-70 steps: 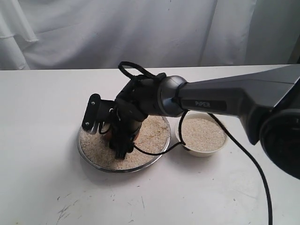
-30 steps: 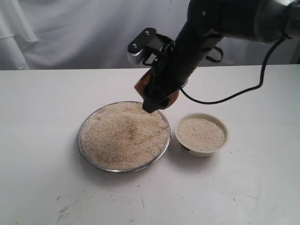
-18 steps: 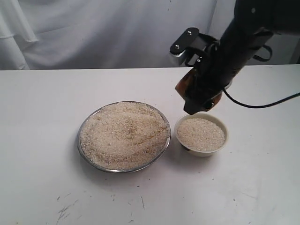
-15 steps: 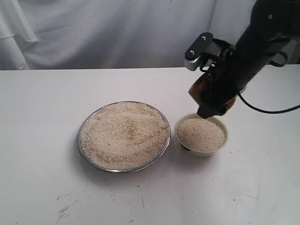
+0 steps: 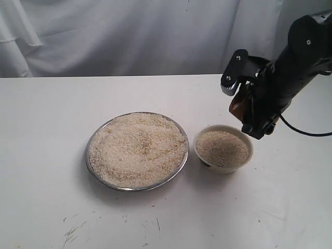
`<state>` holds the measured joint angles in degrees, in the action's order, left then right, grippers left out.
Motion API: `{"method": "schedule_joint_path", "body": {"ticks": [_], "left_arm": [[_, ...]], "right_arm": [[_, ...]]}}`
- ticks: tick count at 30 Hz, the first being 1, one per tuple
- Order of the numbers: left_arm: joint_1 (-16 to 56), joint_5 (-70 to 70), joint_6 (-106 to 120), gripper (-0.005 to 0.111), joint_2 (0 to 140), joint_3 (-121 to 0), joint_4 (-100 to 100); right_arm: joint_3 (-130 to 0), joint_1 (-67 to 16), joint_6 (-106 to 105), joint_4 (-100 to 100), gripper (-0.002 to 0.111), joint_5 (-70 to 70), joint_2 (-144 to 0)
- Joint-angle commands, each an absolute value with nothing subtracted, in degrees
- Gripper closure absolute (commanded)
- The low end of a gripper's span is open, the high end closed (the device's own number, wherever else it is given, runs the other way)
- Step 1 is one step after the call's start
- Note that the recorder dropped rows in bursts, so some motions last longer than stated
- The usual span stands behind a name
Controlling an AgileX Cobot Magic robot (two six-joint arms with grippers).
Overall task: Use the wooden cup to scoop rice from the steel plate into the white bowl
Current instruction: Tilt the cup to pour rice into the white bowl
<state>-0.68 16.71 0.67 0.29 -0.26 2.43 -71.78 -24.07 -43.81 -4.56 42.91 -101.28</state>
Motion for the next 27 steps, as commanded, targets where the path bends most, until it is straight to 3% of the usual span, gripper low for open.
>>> {"method": "schedule_joint_path", "body": {"ticks": [1,8,27], "left_arm": [[-0.6,16.34,0.49,0.107,0.0,0.0,2.48],[-0.6,16.34,0.49,0.107,0.0,0.0,2.48],[-0.6,16.34,0.49,0.107,0.0,0.0,2.48]], "right_arm": [[-71.64,-26.59,-42.14,-10.63,0.108,41.78,-100.36],[-71.64,-32.41,-30.78,-28.23,0.108,43.28,-100.75],[-71.51,-40.09,-23.58,-45.02,0.108,52.77,-107.39]]}}
